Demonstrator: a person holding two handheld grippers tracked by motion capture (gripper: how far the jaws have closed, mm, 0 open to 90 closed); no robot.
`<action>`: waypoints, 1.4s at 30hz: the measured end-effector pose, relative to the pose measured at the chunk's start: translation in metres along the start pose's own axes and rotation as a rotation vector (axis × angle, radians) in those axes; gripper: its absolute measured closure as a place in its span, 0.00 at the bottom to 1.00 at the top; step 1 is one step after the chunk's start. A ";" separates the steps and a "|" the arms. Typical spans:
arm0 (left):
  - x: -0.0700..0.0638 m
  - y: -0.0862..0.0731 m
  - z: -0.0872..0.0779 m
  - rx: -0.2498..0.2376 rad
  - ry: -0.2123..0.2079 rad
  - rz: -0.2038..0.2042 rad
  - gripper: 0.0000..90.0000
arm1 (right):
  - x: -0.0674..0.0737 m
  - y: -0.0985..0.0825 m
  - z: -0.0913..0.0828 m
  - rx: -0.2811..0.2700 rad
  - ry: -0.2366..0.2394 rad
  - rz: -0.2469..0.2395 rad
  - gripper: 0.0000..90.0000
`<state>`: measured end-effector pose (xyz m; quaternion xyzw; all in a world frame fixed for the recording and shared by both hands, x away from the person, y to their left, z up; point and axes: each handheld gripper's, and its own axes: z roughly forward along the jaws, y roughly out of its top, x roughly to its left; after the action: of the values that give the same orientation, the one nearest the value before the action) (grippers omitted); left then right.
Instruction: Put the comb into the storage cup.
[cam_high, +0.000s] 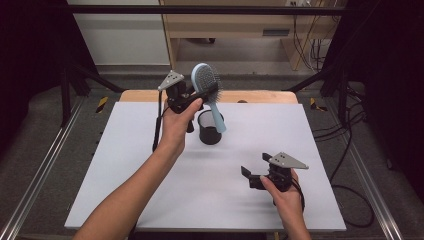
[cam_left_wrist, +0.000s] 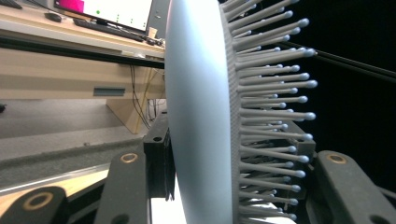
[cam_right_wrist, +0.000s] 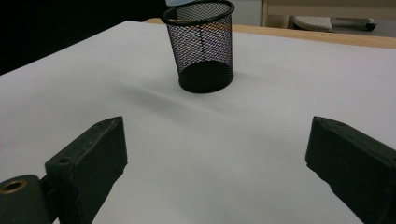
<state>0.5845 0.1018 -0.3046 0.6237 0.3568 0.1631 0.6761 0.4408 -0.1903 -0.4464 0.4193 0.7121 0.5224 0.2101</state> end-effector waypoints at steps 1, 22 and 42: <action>0.001 0.000 0.001 -0.002 0.002 -0.001 0.55 | 0.000 0.000 0.000 -0.002 0.003 0.003 0.06; 0.019 0.000 0.009 -0.032 0.081 0.044 0.55 | -0.005 0.001 -0.006 -0.034 -0.018 -0.014 0.06; 0.029 -0.023 0.023 0.022 0.124 0.113 0.55 | -0.006 0.001 -0.006 -0.031 -0.017 -0.017 0.06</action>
<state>0.6151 0.1007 -0.3359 0.6388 0.3642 0.2355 0.6355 0.4401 -0.1982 -0.4444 0.4144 0.7057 0.5279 0.2272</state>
